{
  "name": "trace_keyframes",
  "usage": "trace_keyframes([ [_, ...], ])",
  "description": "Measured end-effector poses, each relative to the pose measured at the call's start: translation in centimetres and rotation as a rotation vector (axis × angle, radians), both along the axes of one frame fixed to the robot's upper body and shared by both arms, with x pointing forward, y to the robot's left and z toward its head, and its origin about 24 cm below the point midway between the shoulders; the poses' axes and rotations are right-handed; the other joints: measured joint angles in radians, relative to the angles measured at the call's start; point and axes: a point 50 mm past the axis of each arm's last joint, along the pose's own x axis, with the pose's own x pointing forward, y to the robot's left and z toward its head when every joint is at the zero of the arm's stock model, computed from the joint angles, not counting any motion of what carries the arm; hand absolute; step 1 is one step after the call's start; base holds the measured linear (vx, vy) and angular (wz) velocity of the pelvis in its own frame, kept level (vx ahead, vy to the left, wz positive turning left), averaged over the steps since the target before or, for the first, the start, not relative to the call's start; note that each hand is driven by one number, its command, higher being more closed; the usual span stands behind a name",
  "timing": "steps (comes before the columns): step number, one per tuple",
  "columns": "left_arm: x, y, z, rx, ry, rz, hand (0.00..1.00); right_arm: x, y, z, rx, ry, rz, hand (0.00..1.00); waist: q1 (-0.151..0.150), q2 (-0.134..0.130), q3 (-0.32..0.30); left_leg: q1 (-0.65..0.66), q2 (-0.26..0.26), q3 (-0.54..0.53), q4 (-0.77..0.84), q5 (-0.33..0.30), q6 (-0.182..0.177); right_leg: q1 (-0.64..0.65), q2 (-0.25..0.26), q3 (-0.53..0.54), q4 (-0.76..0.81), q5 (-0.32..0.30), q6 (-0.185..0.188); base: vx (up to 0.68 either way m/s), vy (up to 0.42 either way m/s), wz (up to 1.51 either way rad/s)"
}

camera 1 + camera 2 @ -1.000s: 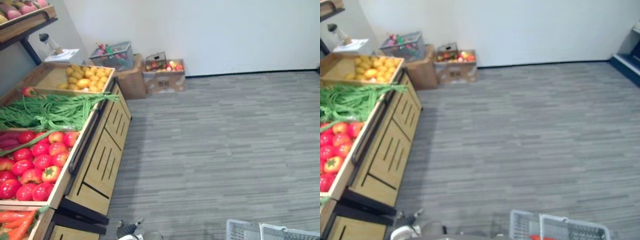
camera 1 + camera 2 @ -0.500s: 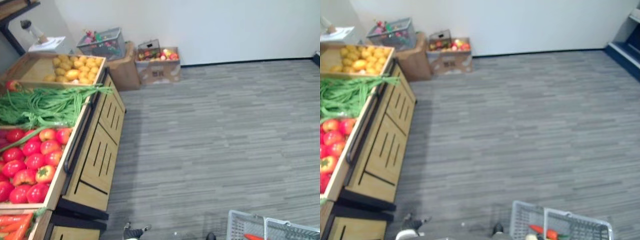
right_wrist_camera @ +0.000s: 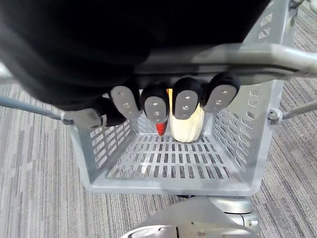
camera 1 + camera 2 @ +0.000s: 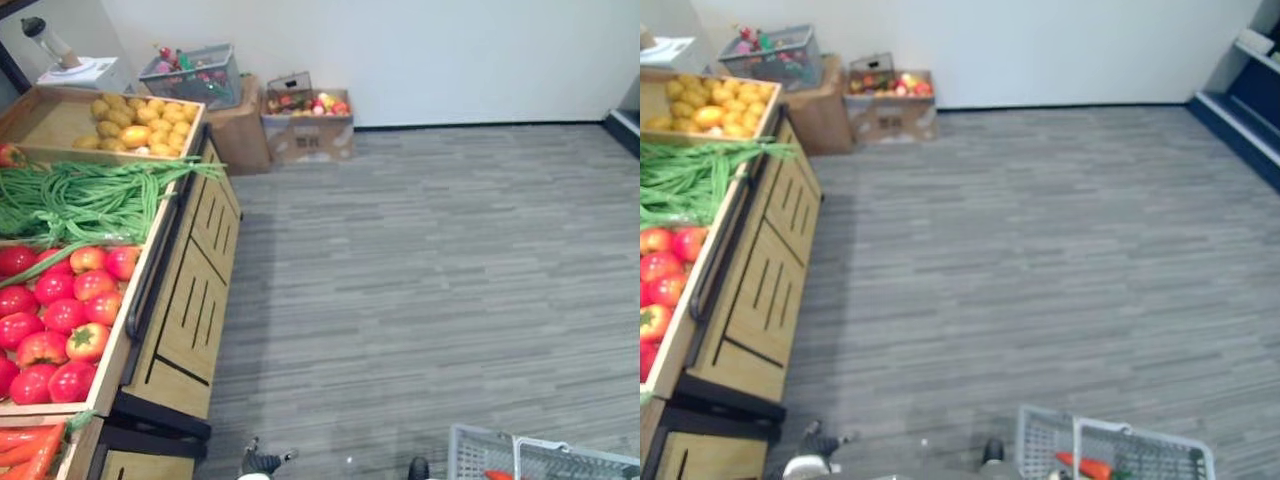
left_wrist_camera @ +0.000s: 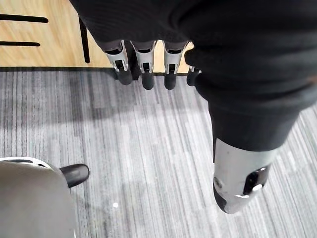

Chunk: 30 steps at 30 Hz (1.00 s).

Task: Pick vegetable in the basket

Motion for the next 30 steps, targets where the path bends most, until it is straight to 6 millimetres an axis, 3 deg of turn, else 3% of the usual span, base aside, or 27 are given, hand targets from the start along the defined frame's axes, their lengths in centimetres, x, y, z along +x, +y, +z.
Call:
trace_keyframes([
  [15, -0.6, -0.3, -0.4, -0.075, 0.025, 0.044, 0.00, -1.1, 0.5, -0.3, 0.046, 0.029, -0.033, 1.00, 0.000, -0.005, -0.009, 0.031, 0.005, -0.010, -0.007, 0.000, 0.000, 0.055, 0.012, -0.006, -0.055, 0.014, -0.002, 0.00, -0.010, 0.01],
  [22, -1.1, -0.6, -0.7, -0.125, 0.036, 0.114, 0.00, -3.3, 0.4, -0.5, 0.081, 0.041, -0.239, 1.00, -0.001, -0.002, -0.015, 0.065, 0.010, -0.009, -0.018, 0.000, -0.001, 0.095, 0.023, -0.007, -0.087, 0.029, -0.004, 0.00, -0.003, 0.00],
  [30, -1.2, -0.9, -0.9, -0.140, 0.055, 0.110, 0.00, -4.6, 0.5, -0.6, 0.113, 0.042, -0.377, 1.00, -0.001, -0.002, -0.015, 0.082, 0.010, -0.011, -0.020, -0.001, -0.001, 0.116, 0.022, -0.007, -0.089, 0.029, -0.004, -0.02, -0.002, 0.00],
])
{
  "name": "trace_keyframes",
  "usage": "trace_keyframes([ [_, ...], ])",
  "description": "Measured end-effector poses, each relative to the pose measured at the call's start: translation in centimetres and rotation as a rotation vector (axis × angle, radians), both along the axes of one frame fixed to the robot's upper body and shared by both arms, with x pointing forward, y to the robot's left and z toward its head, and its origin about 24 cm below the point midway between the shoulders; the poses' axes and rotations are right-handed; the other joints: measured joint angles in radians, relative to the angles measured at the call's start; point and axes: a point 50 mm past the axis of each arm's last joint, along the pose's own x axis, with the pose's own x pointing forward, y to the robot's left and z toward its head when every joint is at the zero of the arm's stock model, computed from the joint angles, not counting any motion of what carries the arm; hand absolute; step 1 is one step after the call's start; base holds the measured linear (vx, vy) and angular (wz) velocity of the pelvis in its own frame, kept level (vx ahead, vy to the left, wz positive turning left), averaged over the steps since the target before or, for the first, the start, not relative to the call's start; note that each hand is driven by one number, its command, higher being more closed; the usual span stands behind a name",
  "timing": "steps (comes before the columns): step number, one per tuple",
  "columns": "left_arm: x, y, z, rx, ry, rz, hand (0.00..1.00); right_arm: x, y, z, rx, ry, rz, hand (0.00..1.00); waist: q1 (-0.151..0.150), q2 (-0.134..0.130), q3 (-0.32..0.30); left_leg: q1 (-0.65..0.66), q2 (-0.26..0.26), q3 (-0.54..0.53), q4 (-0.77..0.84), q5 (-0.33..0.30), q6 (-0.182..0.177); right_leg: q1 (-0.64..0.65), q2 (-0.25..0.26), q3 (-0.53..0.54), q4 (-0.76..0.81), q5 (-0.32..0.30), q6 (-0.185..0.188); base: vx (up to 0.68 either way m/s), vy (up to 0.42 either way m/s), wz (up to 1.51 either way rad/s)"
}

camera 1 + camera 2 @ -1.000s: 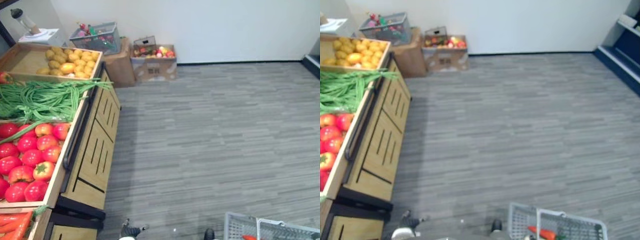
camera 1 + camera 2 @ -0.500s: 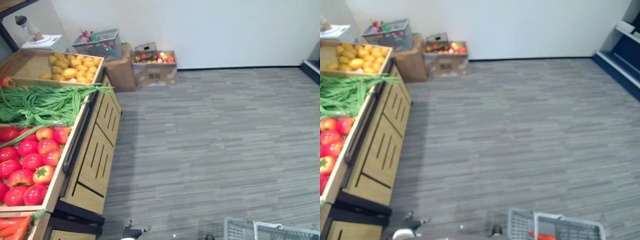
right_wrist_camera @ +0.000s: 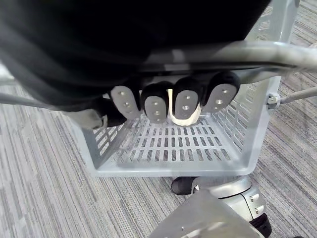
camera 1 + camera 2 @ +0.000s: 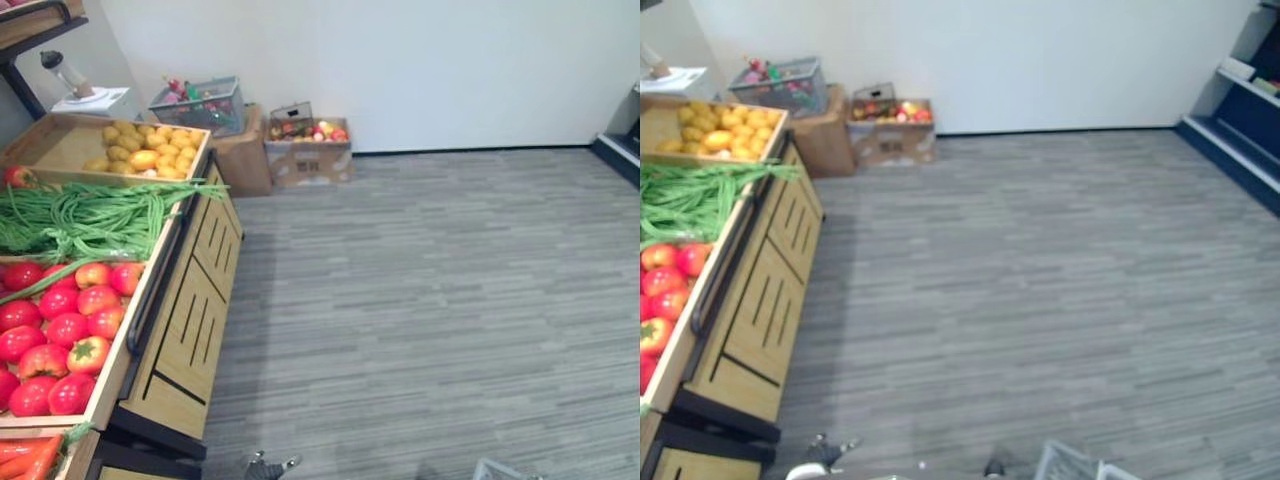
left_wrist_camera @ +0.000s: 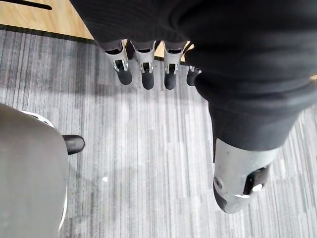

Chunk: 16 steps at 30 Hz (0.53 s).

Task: Pick vegetable in the basket

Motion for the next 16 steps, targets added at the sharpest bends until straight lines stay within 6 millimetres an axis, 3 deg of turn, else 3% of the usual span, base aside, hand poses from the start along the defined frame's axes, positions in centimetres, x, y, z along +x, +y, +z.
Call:
trace_keyframes([
  [16, 0.12, -0.45, -0.08, -0.021, -0.002, -0.045, 0.00, -0.14, 0.03, -0.02, 0.005, 0.004, -0.008, 1.00, -0.001, 0.009, -0.005, 0.000, -0.001, -0.004, -0.014, 0.000, -0.001, -0.006, 0.001, -0.014, -0.003, 0.000, 0.000, 0.00, 0.000, 0.00],
])
